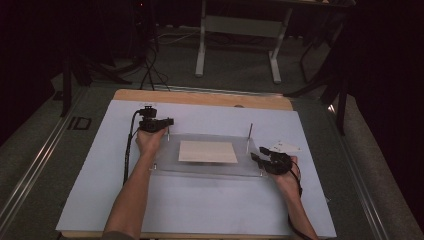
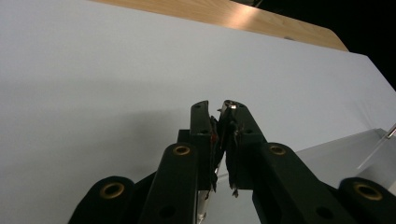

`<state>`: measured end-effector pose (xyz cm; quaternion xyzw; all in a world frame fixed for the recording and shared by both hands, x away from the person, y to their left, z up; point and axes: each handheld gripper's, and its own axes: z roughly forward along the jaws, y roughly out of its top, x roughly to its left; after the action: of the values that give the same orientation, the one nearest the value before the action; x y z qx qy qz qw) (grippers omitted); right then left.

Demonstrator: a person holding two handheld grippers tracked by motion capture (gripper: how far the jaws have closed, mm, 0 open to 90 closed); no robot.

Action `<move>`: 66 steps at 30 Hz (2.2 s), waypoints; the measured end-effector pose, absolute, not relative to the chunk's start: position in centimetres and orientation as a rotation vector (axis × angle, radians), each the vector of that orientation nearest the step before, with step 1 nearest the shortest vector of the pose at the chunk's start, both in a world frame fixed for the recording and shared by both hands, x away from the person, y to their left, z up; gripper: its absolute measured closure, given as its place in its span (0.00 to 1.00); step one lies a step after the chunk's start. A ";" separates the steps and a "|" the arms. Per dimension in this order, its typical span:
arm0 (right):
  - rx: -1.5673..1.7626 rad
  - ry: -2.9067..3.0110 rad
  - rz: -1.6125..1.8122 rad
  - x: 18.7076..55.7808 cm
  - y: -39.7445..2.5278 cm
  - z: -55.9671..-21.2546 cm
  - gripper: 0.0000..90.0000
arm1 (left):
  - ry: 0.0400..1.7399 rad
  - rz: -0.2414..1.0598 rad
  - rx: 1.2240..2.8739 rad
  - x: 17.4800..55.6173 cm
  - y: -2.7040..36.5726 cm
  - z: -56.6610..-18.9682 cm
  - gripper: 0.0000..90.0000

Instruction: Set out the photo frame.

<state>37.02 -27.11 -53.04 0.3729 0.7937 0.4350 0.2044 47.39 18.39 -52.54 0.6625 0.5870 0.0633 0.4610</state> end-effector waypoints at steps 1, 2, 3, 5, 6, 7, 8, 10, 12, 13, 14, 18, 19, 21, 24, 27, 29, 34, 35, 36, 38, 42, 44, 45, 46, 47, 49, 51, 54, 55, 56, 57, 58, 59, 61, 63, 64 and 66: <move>1.032 2.210 1.217 37.0 -27.2 -53.0 0.50 | 1.447 0.154 1.631 47.4 18.4 -52.5 0.92; 1.030 2.207 1.221 37.0 -27.2 -52.9 0.48 | 1.448 0.152 1.631 47.5 18.4 -52.5 0.92; 1.030 2.202 1.226 37.0 -27.2 -52.9 0.45 | 1.451 0.147 1.626 47.5 18.4 -52.5 0.92; 1.025 2.197 1.238 37.0 -27.3 -52.9 0.45 | 1.454 0.135 1.625 47.6 18.5 -52.5 0.92; 1.021 2.197 1.244 37.0 -27.3 -52.9 0.45 | 1.454 0.132 1.626 47.6 18.5 -52.5 0.91; 1.018 2.194 1.247 36.9 -27.3 -52.9 0.45 | 1.454 0.120 1.626 47.7 18.6 -52.5 0.91; 1.009 2.194 1.258 36.9 -27.3 -52.8 0.45 | 1.452 0.114 1.626 47.7 18.6 -52.5 0.91; 0.990 2.198 1.287 36.9 -27.2 -52.8 0.45 | 1.449 0.104 1.628 47.8 18.7 -52.6 0.91; 0.965 2.198 1.299 36.9 -27.1 -52.7 0.46 | 1.449 0.092 1.622 47.9 18.8 -52.6 0.91; 0.949 2.203 1.301 36.8 -27.0 -52.6 0.48 | 1.447 0.091 1.623 47.9 18.8 -52.6 0.91; 0.939 2.204 1.308 36.8 -26.9 -52.5 0.48 | 1.448 0.090 1.624 48.0 18.8 -52.6 0.91; 0.901 2.193 1.320 36.8 -26.7 -52.3 0.50 | 1.451 0.085 1.626 48.1 18.8 -52.6 0.91; 0.887 2.189 1.315 36.7 -26.6 -52.3 0.50 | 1.451 0.085 1.626 48.1 18.8 -52.6 0.91; 0.867 2.184 1.320 36.7 -26.5 -52.1 0.47 | 1.453 0.078 1.629 48.1 18.8 -52.6 0.91; 0.843 2.184 1.312 36.7 -26.1 -52.0 0.42 | 1.455 0.073 1.635 48.2 18.8 -52.5 0.91; 0.829 2.181 1.306 36.7 -26.0 -51.9 0.41 | 1.458 0.074 1.636 48.3 18.8 -52.5 0.91; 0.816 2.179 1.308 36.7 -26.0 -51.8 0.40 | 1.457 0.072 1.633 48.3 18.8 -52.5 0.91; 0.768 2.178 1.310 36.6 -25.2 -51.5 0.39 | 1.453 0.065 1.631 48.3 18.9 -52.6 0.91; 0.774 2.183 1.316 36.7 -25.0 -51.4 0.42 | 1.455 0.066 1.632 48.3 18.8 -52.6 0.91; 0.774 2.183 1.316 36.7 -25.0 -51.4 0.42 | 1.455 0.070 1.634 48.3 18.8 -52.5 0.91; 0.780 2.186 1.332 36.9 -25.1 -51.5 0.42 | 1.432 0.093 1.652 48.2 18.8 -52.6 0.91; 0.787 2.190 1.329 36.8 -25.1 -51.5 0.42 | 1.403 0.125 1.686 48.1 18.8 -52.4 0.89; 0.794 2.198 1.329 36.9 -25.1 -51.3 0.42 | 1.386 0.173 1.708 47.8 18.7 -52.3 0.84; 0.796 2.200 1.329 37.0 -25.1 -51.3 0.42 | 1.363 0.202 1.704 47.6 18.7 -52.2 0.81; 0.796 2.200 1.329 37.0 -25.1 -51.3 0.42 | 1.339 0.216 1.691 47.3 18.8 -52.1 0.81; 0.796 2.201 1.329 37.0 -25.1 -51.3 0.42 | 1.321 0.230 1.687 47.1 18.9 -52.0 0.78; 0.796 2.201 1.329 37.0 -25.1 -51.3 0.42 | 1.280 0.285 1.719 46.5 19.3 -51.3 0.76; 0.798 2.202 1.329 37.0 -25.1 -51.3 0.42 | 1.270 0.296 1.728 46.2 19.4 -51.2 0.75; 0.801 2.201 1.331 37.0 -25.1 -51.2 0.42 | 1.228 0.325 1.725 45.4 20.0 -50.8 0.74; 0.803 2.201 1.333 37.0 -25.1 -51.2 0.42 | 1.228 0.325 1.725 45.4 20.0 -50.8 0.74; 0.803 2.201 1.333 37.0 -25.1 -51.2 0.42 | 1.210 0.343 1.726 44.8 20.3 -50.7 0.74; 0.804 2.206 1.331 37.1 -25.1 -51.2 0.42 | 1.202 0.349 1.728 44.5 20.4 -50.7 0.73; 0.806 2.206 1.332 37.1 -25.1 -51.1 0.42 | 1.198 0.361 1.737 44.2 20.5 -50.6 0.72; 0.808 2.207 1.331 37.1 -25.1 -51.1 0.42 | 1.194 0.382 1.750 43.9 20.6 -50.7 0.71; 0.812 2.208 1.333 37.2 -25.1 -51.1 0.42 | 1.175 0.414 1.781 43.2 20.7 -50.8 0.70; 0.809 2.212 1.332 37.2 -25.1 -51.0 0.42 | 1.170 0.428 1.792 42.6 20.9 -50.9 0.69; 0.810 2.214 1.331 37.2 -25.1 -51.0 0.42 | 1.168 0.435 1.792 42.4 21.0 -51.0 0.69; 0.813 2.215 1.334 37.3 -25.1 -51.0 0.42 | 1.174 0.450 1.793 41.8 21.4 -51.2 0.68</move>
<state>37.27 -25.12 -50.97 0.2931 0.7984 0.4806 0.2138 41.85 21.37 -51.23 0.7279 0.4764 0.1827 0.4581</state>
